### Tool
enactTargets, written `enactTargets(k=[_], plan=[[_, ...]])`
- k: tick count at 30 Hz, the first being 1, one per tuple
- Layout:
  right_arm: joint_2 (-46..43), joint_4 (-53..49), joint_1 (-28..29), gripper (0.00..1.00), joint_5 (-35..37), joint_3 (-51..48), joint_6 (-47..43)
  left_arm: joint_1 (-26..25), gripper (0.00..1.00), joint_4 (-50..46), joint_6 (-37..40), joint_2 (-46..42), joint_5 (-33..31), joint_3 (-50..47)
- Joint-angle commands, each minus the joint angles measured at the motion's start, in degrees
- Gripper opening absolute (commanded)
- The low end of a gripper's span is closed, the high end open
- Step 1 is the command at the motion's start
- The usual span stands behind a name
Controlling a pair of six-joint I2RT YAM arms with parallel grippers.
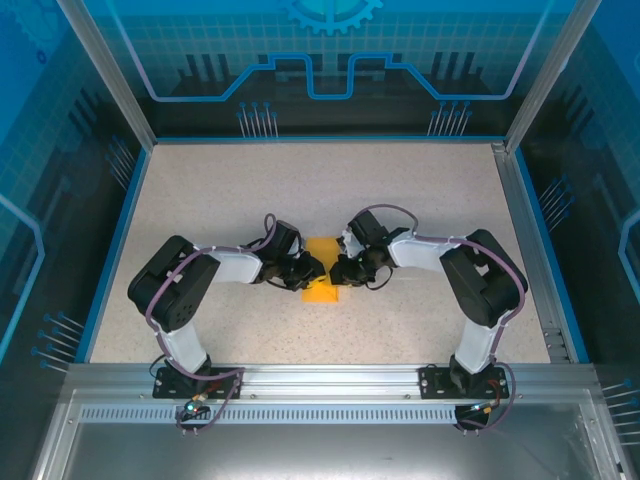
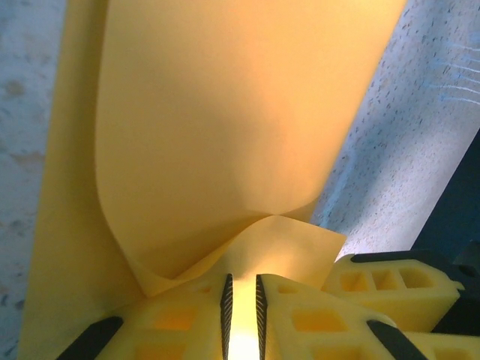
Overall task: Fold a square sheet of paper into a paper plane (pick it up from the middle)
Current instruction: Fold the triangle a second time at the center of the table.
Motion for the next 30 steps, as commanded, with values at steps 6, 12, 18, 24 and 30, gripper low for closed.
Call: enactTargets(k=[6, 12, 18, 24, 30], plan=[[-0.4, 1.3, -2.6, 0.10, -0.6, -1.9, 1.0, -0.4, 0.26, 2.0, -0.3, -2.8, -0.1, -1.1], [0.4, 3.1, -2.8, 0.08, -2.1, -2.0, 1.6, -0.3, 0.26, 2.5, -0.2, -2.4, 0.4, -1.0], [0.6, 3.6, -3.1, 0.08, -1.8, -2.1, 1.9, -0.4, 0.29, 3.1, -0.1, -2.8, 0.7, -1.3], [1.3, 2.6, -3.3, 0.07, -0.4, -1.8, 1.8, -0.4, 0.34, 4.5, -0.1, -3.3, 1.7, -1.4], [1.6, 2.7, -3.2, 0.07, -0.3, -1.9, 1.8, -0.4, 0.39, 5.7, 0.1, -4.2, 2.2, -1.7]])
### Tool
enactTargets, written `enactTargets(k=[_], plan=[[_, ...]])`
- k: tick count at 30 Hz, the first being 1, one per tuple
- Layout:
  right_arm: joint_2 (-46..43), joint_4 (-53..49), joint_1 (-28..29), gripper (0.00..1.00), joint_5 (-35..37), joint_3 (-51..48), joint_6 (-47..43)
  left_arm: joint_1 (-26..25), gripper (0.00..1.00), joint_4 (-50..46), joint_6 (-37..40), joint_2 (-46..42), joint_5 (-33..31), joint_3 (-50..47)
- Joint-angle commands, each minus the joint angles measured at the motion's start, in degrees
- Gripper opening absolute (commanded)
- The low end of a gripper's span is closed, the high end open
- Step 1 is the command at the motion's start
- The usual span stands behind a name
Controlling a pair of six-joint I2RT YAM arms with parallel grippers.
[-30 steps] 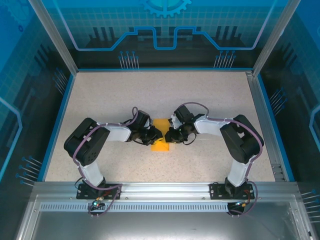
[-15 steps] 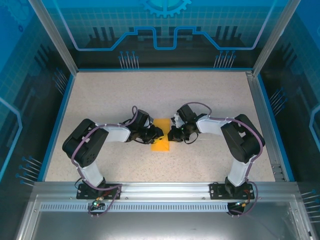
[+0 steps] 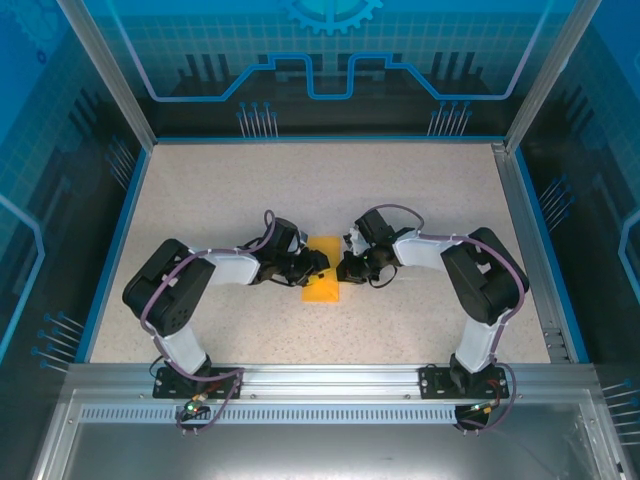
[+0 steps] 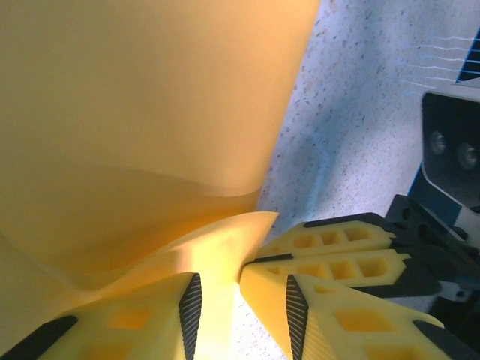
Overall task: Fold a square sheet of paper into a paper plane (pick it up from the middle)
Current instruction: Fold the triangle a second time at the center of the table.
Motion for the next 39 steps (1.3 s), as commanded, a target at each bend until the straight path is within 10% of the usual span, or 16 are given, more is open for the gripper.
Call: enactTargets(k=[1, 39], plan=[[1.2, 0.3, -1.0, 0.07, -0.2, -0.3, 0.5, -0.3, 0.39, 2.0, 0.2, -1.8, 1.9, -0.9], [-9.6, 6.1, 1.4, 0.10, -2.2, -7.1, 4.6, -0.9, 0.33, 1.5, 0.6, 5.7, 1.3, -0.9]])
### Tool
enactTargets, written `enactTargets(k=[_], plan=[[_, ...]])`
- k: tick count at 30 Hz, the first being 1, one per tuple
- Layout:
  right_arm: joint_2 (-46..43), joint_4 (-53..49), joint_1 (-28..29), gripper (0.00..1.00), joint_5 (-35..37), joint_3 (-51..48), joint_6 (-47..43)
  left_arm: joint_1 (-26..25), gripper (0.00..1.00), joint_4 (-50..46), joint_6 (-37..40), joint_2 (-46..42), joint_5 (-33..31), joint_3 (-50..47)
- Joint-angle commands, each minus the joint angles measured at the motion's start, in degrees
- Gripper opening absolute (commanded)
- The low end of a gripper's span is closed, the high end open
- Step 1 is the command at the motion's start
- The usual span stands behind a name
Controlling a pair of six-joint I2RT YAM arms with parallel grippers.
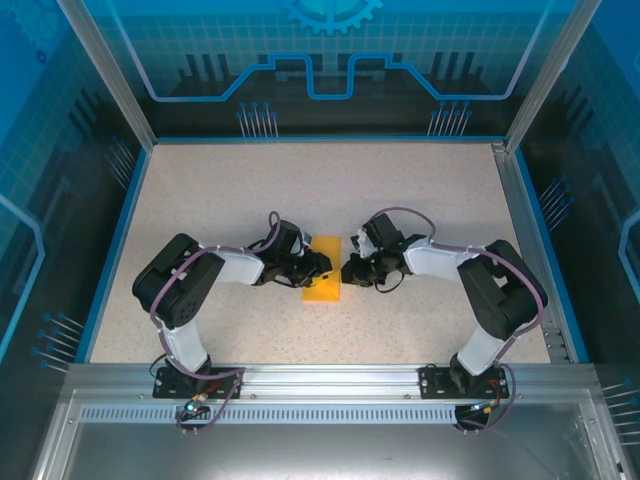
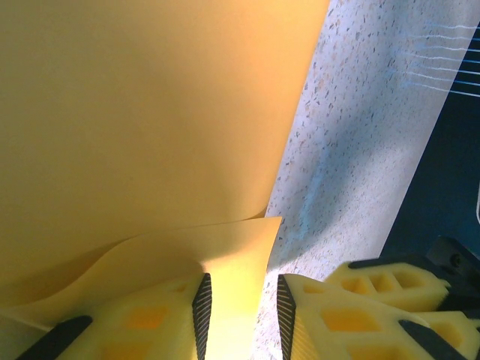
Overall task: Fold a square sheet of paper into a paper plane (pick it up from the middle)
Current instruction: Fold the triangle a second time at the center of the table.
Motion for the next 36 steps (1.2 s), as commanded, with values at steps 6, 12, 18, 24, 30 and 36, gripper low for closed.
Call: enactTargets(k=[6, 12, 18, 24, 30, 36], plan=[[-0.5, 7.1, 3.2, 0.09, -6.0, -1.3, 3.9, -0.5, 0.32, -3.2, 0.6, 1.4, -0.4, -0.6], [3.1, 7.9, 4.5, 0.09, -5.9, -0.3, 5.5, -0.5, 0.31, -3.6, 0.8, 1.2, -0.3, -0.6], [3.2, 9.5, 4.6, 0.08, -5.3, -2.0, 6.7, -0.5, 0.28, -3.7, 0.8, 1.1, -0.4, -0.7], [4.1, 9.8, 5.1, 0.08, -4.7, -1.7, 7.2, -0.5, 0.22, -3.7, 0.7, 1.2, -0.4, -0.5], [5.1, 8.2, 5.1, 0.08, -2.9, -1.9, 6.3, -0.5, 0.22, -3.9, 0.8, 1.1, -0.4, -0.7], [7.1, 6.4, 5.1, 0.08, -1.3, -2.2, 5.3, -0.5, 0.22, -4.0, 0.9, 1.1, -0.5, -0.7]])
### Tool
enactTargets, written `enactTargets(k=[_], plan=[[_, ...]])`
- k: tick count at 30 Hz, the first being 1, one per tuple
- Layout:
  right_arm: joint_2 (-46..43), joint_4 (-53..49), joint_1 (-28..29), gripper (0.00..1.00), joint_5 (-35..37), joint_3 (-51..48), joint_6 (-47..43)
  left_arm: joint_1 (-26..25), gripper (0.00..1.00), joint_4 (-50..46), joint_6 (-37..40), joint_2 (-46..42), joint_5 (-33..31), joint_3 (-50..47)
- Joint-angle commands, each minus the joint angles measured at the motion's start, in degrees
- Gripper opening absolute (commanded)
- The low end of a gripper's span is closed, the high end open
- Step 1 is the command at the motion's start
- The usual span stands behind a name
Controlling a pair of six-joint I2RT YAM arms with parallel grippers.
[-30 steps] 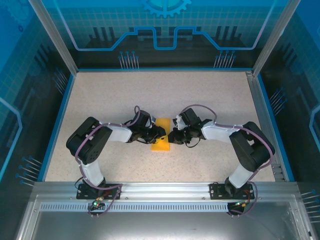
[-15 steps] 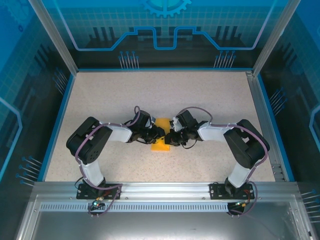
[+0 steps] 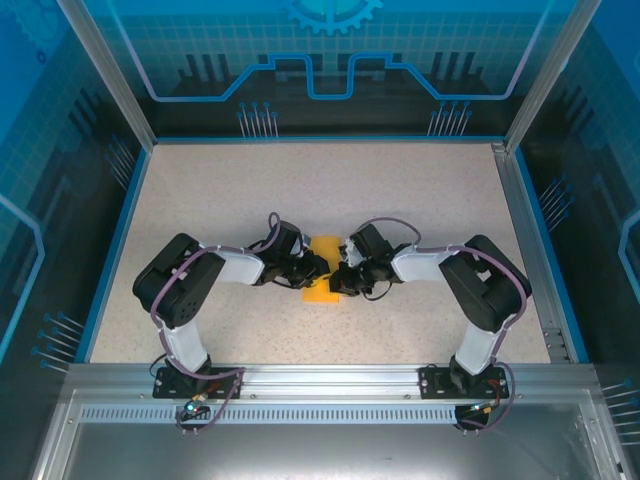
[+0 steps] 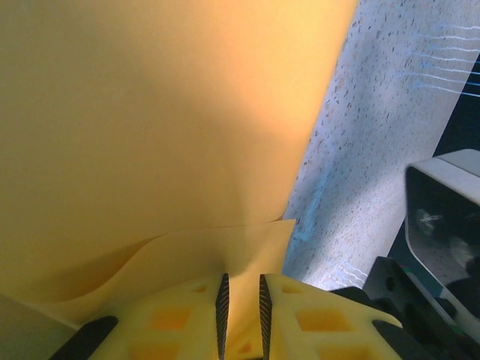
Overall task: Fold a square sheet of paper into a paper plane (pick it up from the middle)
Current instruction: Fold the triangle a second time at the center of the table.
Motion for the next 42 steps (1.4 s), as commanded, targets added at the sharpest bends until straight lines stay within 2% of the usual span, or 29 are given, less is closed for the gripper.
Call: enactTargets(k=[1, 9, 14, 19, 28, 37, 42], plan=[[1.5, -2.8, 0.6, 0.08, 2.0, -1.1, -1.4, -0.5, 0.22, -2.8, 0.7, 0.9, -0.1, -0.7], [1.1, -6.4, 0.5, 0.09, 3.9, -0.6, -2.6, -0.5, 0.22, -2.9, 0.8, 1.3, -0.2, -0.6], [-3.4, -4.1, 0.6, 0.11, -1.4, -0.7, -2.3, -0.5, 0.22, -3.0, 0.8, 1.5, -0.1, -0.6], [-3.0, -4.9, 1.1, 0.11, -3.4, 0.7, -2.6, -0.5, 0.22, -3.1, 0.8, 1.6, 0.0, -0.3], [0.9, -9.0, 0.7, 0.11, 1.4, -1.0, -4.2, -0.5, 0.22, -3.5, 1.1, 1.5, 0.1, -0.4], [-3.4, -7.3, 0.1, 0.12, -2.7, -2.0, -3.9, -0.5, 0.22, -3.8, 1.1, 1.5, -0.1, -0.3], [-2.3, -8.9, 0.1, 0.13, -1.7, -1.5, -4.9, -0.5, 0.22, -4.1, 1.2, 1.5, 0.1, 0.1]])
